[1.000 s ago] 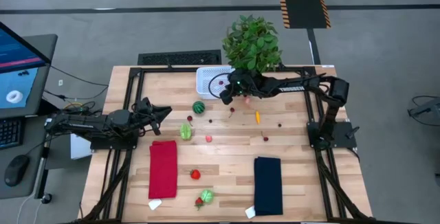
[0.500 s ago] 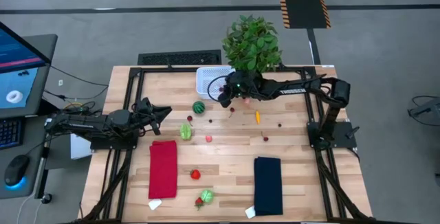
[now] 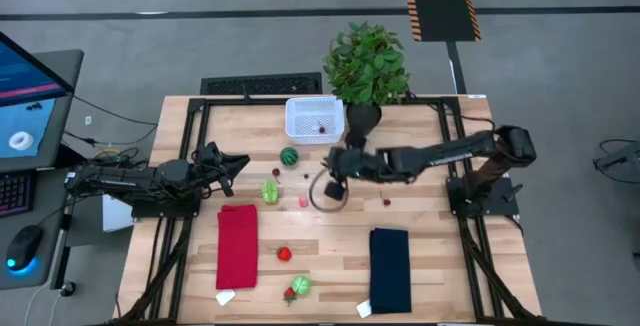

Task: Pick and placing Produce into tupperware
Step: Put the red strawberry into the white basket

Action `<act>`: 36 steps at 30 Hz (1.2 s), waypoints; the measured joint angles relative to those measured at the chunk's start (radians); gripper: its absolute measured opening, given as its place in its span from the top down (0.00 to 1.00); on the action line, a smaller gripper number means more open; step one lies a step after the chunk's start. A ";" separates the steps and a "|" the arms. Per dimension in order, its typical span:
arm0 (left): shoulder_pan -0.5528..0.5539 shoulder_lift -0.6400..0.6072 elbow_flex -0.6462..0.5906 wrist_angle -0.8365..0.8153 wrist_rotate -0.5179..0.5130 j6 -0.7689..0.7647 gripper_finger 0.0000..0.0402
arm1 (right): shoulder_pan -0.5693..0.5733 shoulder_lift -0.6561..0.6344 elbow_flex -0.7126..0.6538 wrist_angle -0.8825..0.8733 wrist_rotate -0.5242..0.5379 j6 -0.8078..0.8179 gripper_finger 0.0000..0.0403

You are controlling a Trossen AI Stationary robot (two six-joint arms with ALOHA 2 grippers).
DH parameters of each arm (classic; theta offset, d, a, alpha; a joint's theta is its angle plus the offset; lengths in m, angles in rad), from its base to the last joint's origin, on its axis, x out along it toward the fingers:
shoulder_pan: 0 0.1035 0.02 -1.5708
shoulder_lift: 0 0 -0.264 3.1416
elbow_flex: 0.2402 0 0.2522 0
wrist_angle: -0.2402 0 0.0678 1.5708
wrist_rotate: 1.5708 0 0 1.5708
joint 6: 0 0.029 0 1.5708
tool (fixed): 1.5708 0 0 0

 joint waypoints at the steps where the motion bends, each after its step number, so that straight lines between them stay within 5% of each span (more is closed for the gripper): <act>1: 0.000 0.000 0.000 0.000 0.000 0.000 0.88 | 0.024 -0.009 0.000 -0.033 0.026 0.008 0.81; 6: 0.000 0.000 0.000 0.000 0.000 -0.003 0.88 | 0.117 -0.030 0.000 -0.225 0.184 0.158 0.81; 11: 0.000 0.000 0.000 0.000 0.000 -0.026 0.88 | 0.153 -0.030 0.000 -0.420 0.195 0.384 0.81; 20: 0.000 0.000 0.000 0.000 0.000 -0.043 0.88 | 0.147 -0.026 0.000 -0.623 -0.081 0.677 0.66; 36: 0.000 0.000 0.000 0.000 0.010 -0.070 0.88 | 0.102 0.030 -0.002 -0.740 -0.267 0.813 0.54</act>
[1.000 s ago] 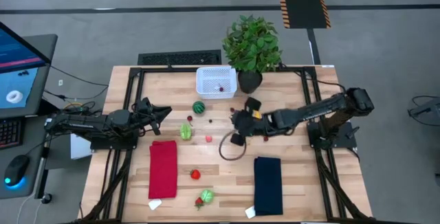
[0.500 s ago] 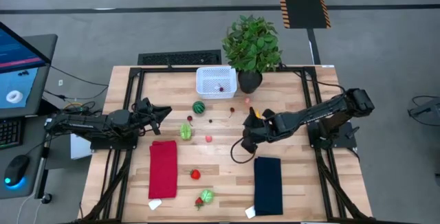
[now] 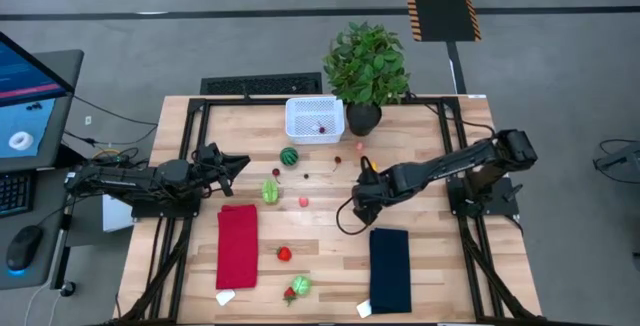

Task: Pick and placing Produce into tupperware
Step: Put the red strawberry into the white basket

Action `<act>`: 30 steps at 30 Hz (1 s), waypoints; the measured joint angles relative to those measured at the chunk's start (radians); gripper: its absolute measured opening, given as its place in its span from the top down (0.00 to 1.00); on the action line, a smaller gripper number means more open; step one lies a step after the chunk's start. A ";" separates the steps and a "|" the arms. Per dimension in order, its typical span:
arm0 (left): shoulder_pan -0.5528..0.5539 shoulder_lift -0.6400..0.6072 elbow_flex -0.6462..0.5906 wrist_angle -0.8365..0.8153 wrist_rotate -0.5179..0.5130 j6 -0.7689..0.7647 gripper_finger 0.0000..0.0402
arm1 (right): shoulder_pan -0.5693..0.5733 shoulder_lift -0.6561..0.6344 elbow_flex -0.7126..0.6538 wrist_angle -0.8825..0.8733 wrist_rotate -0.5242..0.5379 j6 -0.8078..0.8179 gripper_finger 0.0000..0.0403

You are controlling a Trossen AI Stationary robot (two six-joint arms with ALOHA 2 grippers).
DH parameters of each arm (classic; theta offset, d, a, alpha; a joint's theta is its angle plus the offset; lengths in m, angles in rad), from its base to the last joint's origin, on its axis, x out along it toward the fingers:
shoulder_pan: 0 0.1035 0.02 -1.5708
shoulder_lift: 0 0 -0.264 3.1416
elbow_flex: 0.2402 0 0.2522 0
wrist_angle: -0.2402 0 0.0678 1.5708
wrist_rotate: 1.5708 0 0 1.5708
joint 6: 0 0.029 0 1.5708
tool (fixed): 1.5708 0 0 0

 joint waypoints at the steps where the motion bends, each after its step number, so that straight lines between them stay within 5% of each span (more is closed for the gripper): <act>1: 0.000 0.000 0.000 0.000 0.000 0.000 0.88 | -0.005 0.000 0.000 -0.006 0.000 0.002 0.54; 10: 0.000 0.002 0.000 0.000 0.049 0.000 0.88 | -0.041 0.053 -0.028 0.002 -0.051 -0.021 0.55; 30: -0.041 0.136 0.000 0.018 0.575 -0.104 0.83 | -0.003 0.062 -0.040 0.200 0.070 -0.132 0.55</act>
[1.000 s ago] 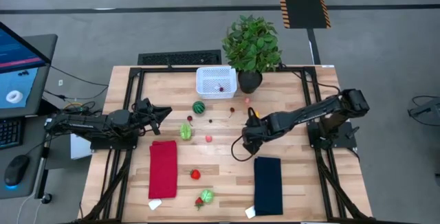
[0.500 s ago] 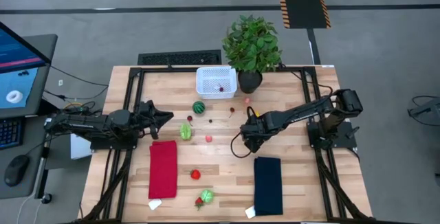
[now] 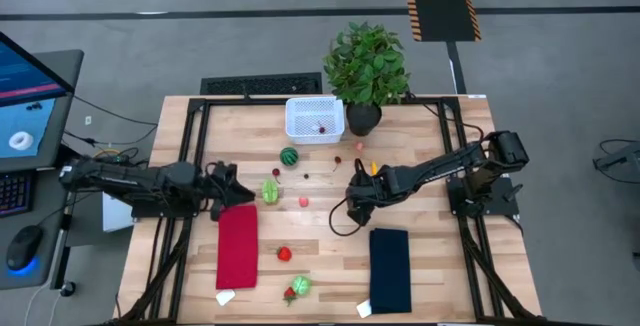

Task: Pick and placing Produce into tupperware
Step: Put the red strawberry into the white basket

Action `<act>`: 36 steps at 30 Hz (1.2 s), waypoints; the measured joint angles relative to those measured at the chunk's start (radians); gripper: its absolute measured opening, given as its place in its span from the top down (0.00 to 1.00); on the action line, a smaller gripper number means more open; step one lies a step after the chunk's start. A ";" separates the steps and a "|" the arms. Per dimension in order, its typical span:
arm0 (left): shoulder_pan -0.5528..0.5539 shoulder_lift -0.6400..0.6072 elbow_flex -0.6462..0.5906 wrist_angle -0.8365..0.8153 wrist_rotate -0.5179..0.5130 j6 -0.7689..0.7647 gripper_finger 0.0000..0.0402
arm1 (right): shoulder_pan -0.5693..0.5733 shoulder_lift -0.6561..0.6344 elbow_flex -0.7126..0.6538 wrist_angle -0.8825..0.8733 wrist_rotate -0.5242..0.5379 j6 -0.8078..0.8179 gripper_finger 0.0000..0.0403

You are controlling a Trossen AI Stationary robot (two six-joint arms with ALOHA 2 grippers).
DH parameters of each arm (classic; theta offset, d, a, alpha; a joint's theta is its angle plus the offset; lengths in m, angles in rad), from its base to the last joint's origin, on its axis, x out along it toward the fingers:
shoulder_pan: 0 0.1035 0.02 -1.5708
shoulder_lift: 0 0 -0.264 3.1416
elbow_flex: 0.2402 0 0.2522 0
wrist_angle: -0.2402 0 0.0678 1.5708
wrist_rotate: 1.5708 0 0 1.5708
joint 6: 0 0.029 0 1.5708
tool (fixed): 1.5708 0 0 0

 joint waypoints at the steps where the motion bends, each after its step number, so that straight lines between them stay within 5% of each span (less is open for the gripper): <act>1: -0.012 0.017 0.000 -0.005 0.008 -0.020 0.83 | 0.000 0.000 0.000 0.000 0.001 0.000 0.55; 9: -0.175 0.164 0.000 0.085 0.014 -0.053 0.83 | 0.000 0.000 0.000 0.012 0.020 0.000 0.55; 16: -0.323 0.346 0.029 0.149 -0.193 -0.072 0.73 | 0.012 0.000 -0.011 0.059 0.065 -0.083 0.55; 25: -0.422 0.661 0.142 0.277 -0.358 0.015 0.62 | 0.074 0.000 -0.111 0.527 0.075 -0.464 0.55; 36: -0.428 0.946 0.235 0.444 -0.378 0.082 0.62 | 0.111 -0.133 -0.385 1.060 0.012 -0.543 0.55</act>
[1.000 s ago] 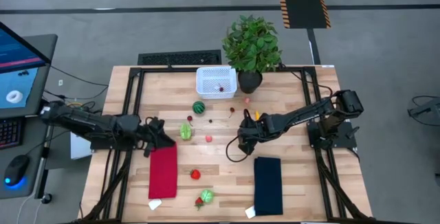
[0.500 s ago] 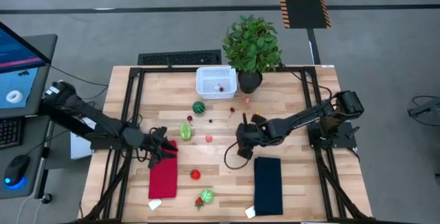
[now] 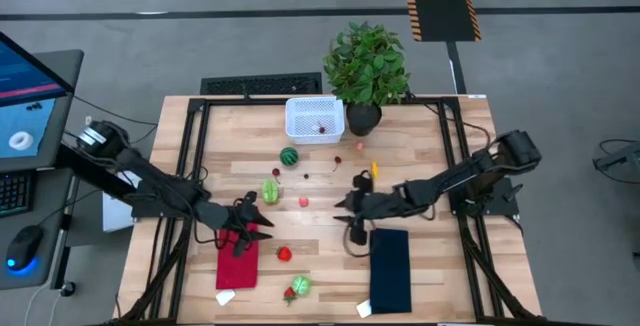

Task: Pick and placing Produce into tupperware
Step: Put the red strawberry into the white basket

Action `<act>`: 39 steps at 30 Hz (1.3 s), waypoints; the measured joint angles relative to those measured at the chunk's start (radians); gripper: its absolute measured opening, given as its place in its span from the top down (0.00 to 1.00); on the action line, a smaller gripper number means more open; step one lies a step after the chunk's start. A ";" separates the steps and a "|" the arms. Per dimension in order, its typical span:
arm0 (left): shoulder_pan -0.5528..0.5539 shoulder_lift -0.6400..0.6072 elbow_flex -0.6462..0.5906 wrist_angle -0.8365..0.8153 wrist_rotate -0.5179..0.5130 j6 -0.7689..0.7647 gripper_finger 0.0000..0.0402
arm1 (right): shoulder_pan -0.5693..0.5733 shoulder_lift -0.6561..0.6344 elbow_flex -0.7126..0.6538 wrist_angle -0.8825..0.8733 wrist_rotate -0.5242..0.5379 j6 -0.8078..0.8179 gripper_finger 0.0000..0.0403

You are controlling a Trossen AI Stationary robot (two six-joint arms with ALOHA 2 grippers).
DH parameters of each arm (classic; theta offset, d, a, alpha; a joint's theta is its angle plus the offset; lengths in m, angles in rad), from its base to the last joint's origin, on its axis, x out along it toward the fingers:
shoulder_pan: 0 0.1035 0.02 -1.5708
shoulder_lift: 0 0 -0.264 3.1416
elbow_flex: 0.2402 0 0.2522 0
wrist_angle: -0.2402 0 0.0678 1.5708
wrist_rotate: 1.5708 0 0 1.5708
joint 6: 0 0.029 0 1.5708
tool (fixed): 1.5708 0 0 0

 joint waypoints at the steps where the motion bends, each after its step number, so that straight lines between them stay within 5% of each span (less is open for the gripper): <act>1: 0.000 0.012 0.005 0.000 0.000 0.000 0.62 | 0.007 -0.030 -0.034 0.042 0.001 0.000 0.55; 11: -0.005 0.119 0.032 -0.029 0.184 -0.091 0.62 | 0.109 -0.251 -0.242 0.282 -0.025 0.000 0.55; 39: -0.024 0.265 0.169 -0.215 0.143 -0.181 0.62 | 0.122 -0.197 -0.242 0.285 -0.021 0.035 0.55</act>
